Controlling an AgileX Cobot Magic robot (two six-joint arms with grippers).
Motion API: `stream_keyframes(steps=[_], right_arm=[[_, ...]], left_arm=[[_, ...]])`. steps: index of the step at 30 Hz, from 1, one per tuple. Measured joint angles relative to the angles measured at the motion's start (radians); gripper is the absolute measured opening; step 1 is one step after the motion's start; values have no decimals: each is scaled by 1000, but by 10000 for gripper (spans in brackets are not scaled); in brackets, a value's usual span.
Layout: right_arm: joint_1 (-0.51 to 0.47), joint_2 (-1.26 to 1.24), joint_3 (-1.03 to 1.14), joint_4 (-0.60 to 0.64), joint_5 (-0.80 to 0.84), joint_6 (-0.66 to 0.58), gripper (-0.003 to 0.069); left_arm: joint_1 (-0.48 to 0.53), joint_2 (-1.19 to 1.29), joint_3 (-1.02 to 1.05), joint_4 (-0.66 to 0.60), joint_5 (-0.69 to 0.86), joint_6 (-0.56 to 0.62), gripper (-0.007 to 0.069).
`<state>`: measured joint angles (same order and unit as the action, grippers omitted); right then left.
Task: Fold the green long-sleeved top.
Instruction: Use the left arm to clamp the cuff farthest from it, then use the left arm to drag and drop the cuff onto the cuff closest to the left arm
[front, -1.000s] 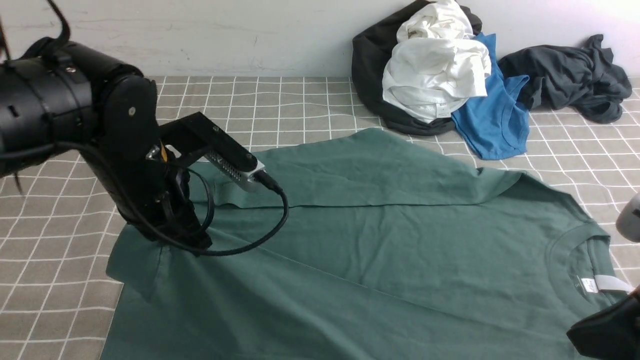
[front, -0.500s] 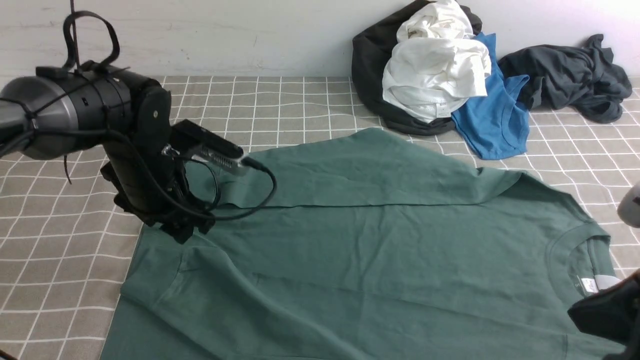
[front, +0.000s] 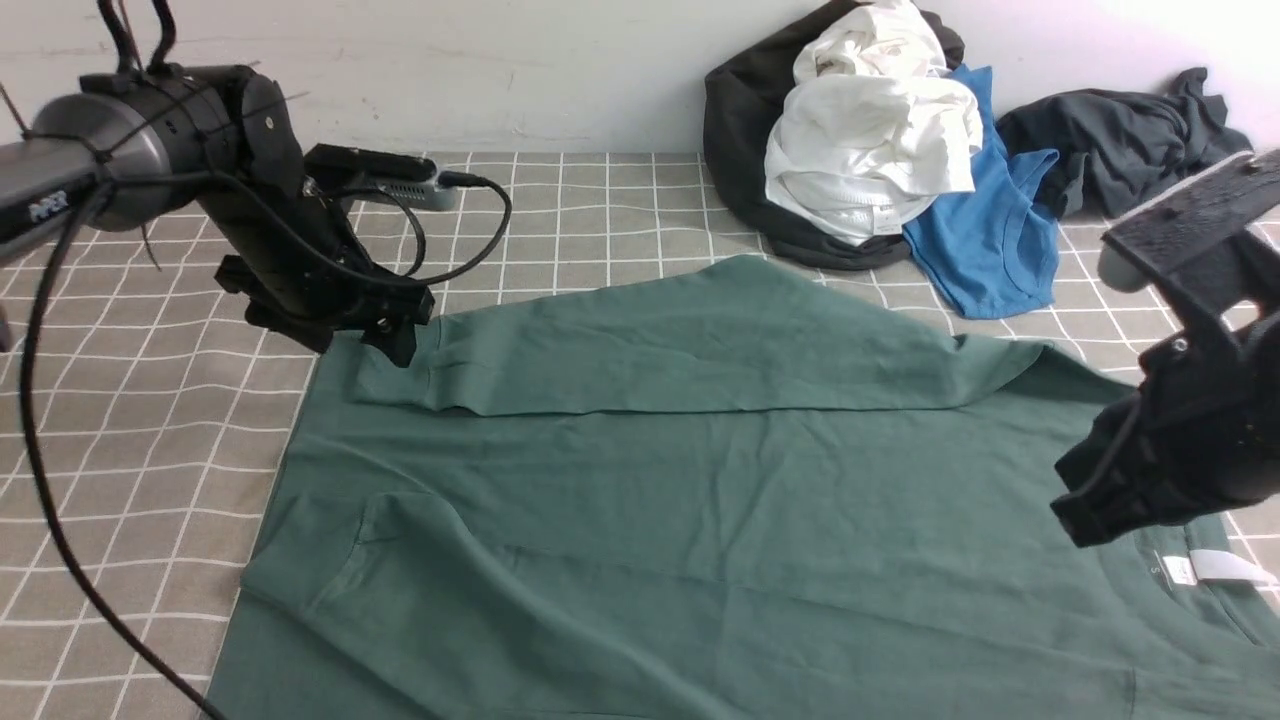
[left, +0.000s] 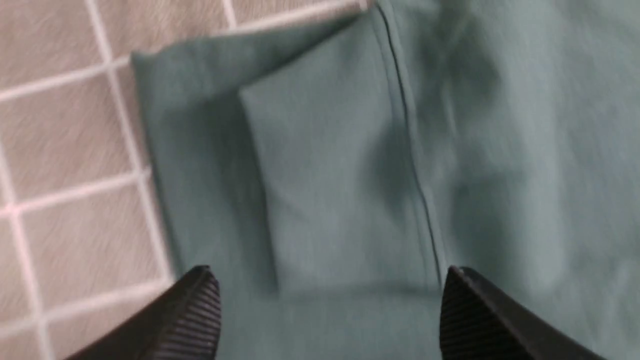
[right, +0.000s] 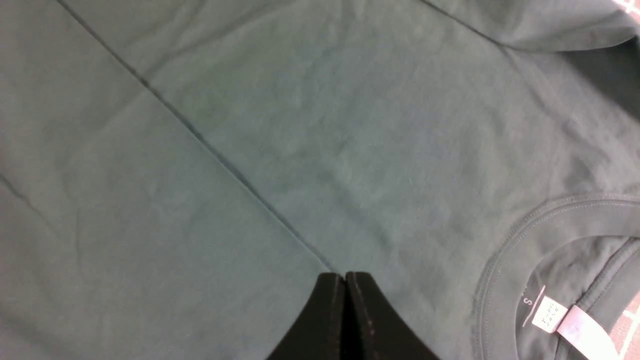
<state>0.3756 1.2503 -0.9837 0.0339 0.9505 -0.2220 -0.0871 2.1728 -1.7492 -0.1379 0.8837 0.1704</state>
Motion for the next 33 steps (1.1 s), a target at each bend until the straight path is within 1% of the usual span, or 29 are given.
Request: stream_keyframes(steps=[5, 8, 11, 12, 13, 14, 15, 16, 18, 22, 26, 28, 29, 30, 31, 32, 33], right_arm=[[0, 33, 0, 0, -1, 0, -14], [0, 35, 0, 0, -3, 0, -14], [0, 36, 0, 0, -9, 0, -14], [0, 36, 0, 0, -12, 0, -14], [0, 36, 0, 0, -13, 0, -14], [0, 36, 0, 0, -15, 0, -14], [0, 36, 0, 0, -15, 0, -14], [0, 36, 0, 0, -16, 0, -14], [0, 36, 0, 0, -17, 0, -14], [0, 36, 0, -5, -17, 0, -14], [0, 36, -1, -20, 2, -10, -14], [0, 32, -1, -24, 29, -13, -14], [0, 31, -1, -24, 29, -13, -14], [0, 17, -1, -24, 51, -14, -14], [0, 15, -1, -24, 53, -14, -14], [0, -5, -1, -24, 66, -15, -14], [0, -13, -1, -24, 69, -15, -14]], left_arm=[[0, 100, -75, 0, 1, -6, 538], [0, 120, -81, -1, 3, -8, 509], [0, 122, -85, -9, 8, -9, 398], [0, 122, -85, -12, 13, -10, 349], [0, 122, -85, -14, 20, -11, 293], [0, 122, -86, -17, 30, -11, 210], [0, 122, -86, -17, 32, -11, 210], [0, 118, -86, -20, 46, -10, 103], [0, 107, -86, -24, 81, -3, 31], [0, 36, -70, -31, 175, -4, 5], [0, -139, 45, -35, 216, -22, 5], [0, -252, 148, -37, 213, -24, 5], [0, -252, 160, -37, 213, -24, 5], [0, -352, 258, -37, 208, -28, 5], [0, -362, 284, -37, 205, -29, 5], [0, -451, 389, -37, 192, -30, 5], [0, -486, 456, -37, 180, -30, 5]])
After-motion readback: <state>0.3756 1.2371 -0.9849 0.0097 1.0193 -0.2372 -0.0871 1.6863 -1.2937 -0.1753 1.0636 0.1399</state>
